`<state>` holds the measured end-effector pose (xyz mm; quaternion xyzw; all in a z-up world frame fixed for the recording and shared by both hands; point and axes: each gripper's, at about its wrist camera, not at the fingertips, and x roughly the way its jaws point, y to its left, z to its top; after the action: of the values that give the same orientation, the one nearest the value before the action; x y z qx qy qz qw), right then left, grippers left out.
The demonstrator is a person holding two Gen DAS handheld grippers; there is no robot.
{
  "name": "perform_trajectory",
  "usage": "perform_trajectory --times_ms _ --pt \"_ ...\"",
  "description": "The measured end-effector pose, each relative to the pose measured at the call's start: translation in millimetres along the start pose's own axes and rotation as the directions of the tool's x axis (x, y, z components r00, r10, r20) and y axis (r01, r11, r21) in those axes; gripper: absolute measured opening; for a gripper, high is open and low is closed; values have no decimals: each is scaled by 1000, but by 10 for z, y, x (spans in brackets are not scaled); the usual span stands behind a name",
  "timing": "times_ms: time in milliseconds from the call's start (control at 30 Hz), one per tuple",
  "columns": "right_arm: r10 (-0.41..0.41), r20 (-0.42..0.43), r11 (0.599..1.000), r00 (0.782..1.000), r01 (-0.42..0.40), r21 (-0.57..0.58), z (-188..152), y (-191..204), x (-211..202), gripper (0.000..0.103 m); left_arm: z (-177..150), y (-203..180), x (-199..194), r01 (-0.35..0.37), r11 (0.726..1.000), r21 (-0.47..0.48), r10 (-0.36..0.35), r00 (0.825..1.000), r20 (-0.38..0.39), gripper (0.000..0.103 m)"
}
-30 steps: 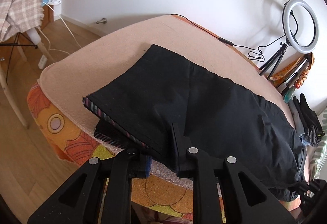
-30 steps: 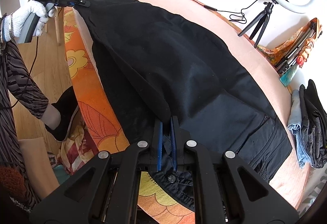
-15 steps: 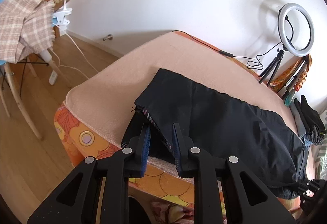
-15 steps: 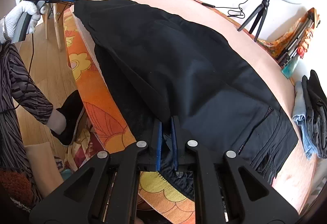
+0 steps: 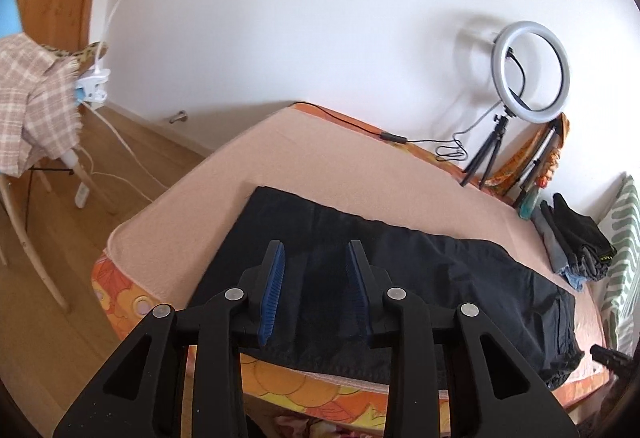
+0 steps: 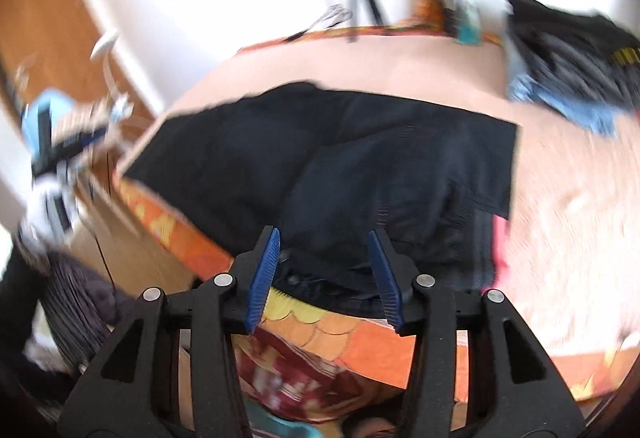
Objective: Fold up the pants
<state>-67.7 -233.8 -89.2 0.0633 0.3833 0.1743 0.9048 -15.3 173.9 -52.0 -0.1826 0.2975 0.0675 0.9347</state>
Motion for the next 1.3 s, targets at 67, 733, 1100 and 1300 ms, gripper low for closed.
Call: perform_trajectory --times_ms 67,733,1100,1300 --pt "-6 20 991 1000 3 132 10 -294 -62 50 -13 -230 90 74 996 44 -72 997 -34 30" --pt "42 -47 875 998 -14 485 -68 -1378 232 50 -1080 -2753 577 705 609 363 -444 683 -580 31" --pt "-21 -100 904 995 61 424 -77 -1292 364 52 -1550 -3061 637 792 502 347 -403 569 -717 31" --pt "-62 -48 907 997 76 414 -65 -1254 160 13 -1544 -3112 679 798 504 330 -409 557 -723 31"
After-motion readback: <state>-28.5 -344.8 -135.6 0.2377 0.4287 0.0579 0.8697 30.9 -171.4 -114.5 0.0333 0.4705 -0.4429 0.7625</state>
